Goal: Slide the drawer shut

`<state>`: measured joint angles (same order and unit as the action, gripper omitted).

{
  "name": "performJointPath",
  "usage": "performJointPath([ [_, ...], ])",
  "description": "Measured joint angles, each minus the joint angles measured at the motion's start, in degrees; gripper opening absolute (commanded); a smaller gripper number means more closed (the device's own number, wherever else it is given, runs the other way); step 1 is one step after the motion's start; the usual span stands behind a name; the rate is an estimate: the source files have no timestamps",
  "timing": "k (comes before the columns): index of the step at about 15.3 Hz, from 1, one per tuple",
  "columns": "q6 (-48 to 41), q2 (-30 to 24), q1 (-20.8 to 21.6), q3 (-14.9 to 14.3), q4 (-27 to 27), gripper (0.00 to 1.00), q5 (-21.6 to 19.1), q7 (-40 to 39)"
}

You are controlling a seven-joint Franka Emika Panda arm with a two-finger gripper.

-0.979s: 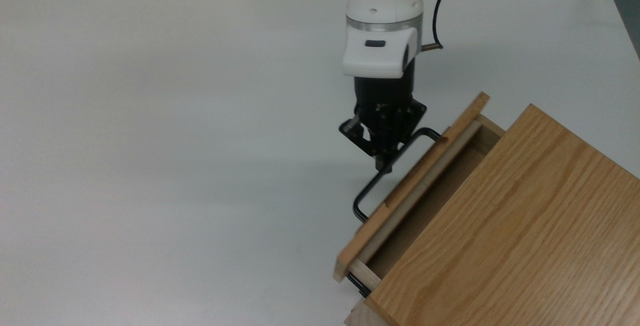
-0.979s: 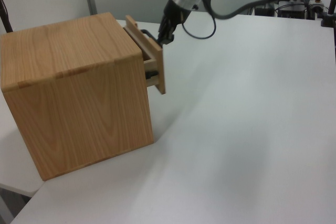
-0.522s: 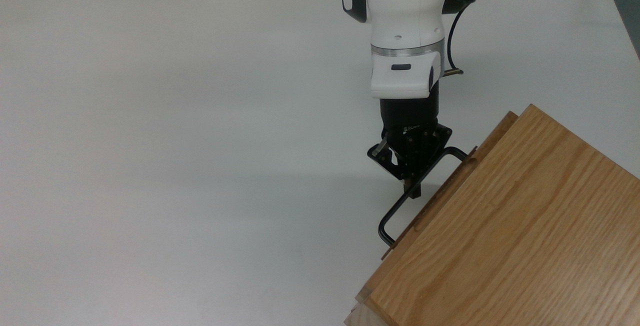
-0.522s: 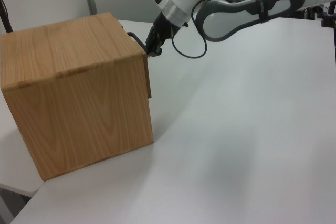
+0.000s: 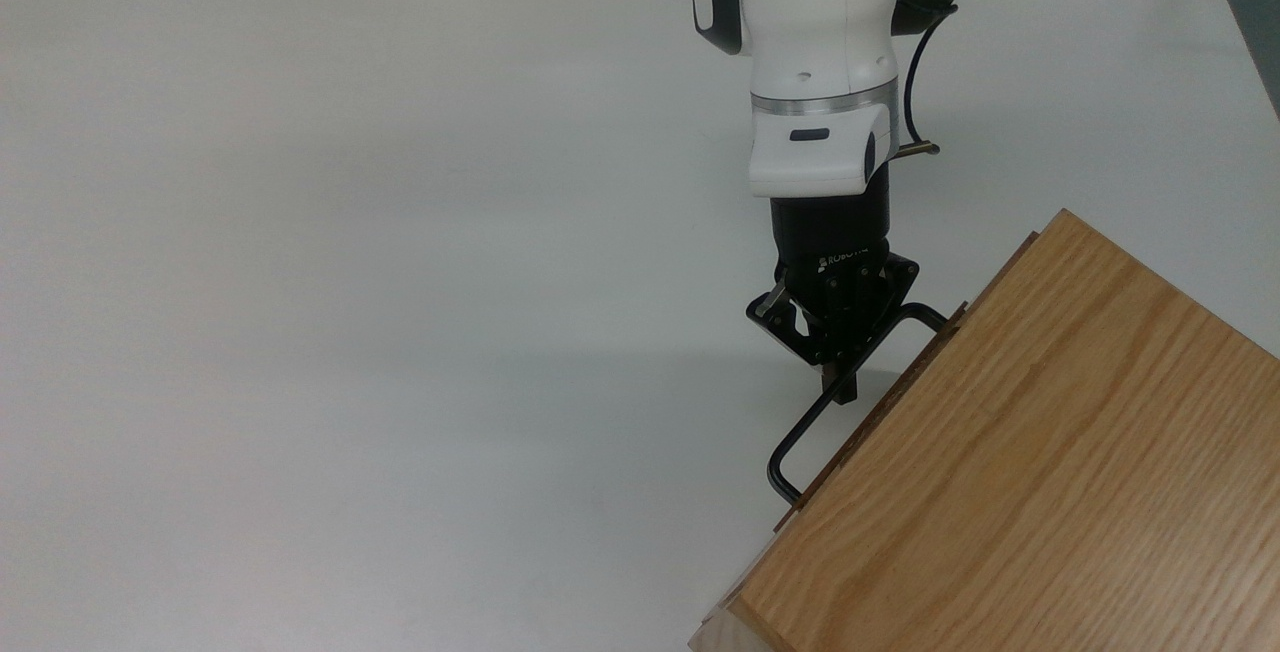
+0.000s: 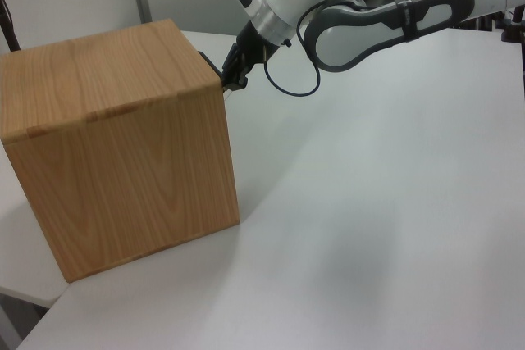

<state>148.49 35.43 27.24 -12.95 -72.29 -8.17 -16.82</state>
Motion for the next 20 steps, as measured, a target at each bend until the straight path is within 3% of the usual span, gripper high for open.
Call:
performJointPath([
  [3,0.01,-1.82,-0.37,0.01,-1.72,0.25,0.0,0.53],
  [5,-1.18,-6.25,-0.77,0.2,-7.67,0.27,0.0,0.45],
  [7,-7.29,-12.1,-1.89,0.37,-14.39,0.48,0.04,0.33],
  [8,-12.3,-14.9,-3.01,0.43,-16.48,0.64,0.07,0.31],
  [9,-19.17,-18.04,-4.77,0.52,-17.99,1.0,0.08,0.22],
  [12,-35.73,-25.72,-11.56,2.11,-19.71,1.0,0.09,-0.29],
  [15,-50.74,-31.42,-20.32,7.45,-20.81,1.0,1.26,-0.36],
  [17,-53.91,-32.72,-22.3,9.45,-21.48,1.0,3.17,3.87],
  [20,-54.6,-33.21,-23.09,10.22,-21.67,1.0,4.66,14.89],
])
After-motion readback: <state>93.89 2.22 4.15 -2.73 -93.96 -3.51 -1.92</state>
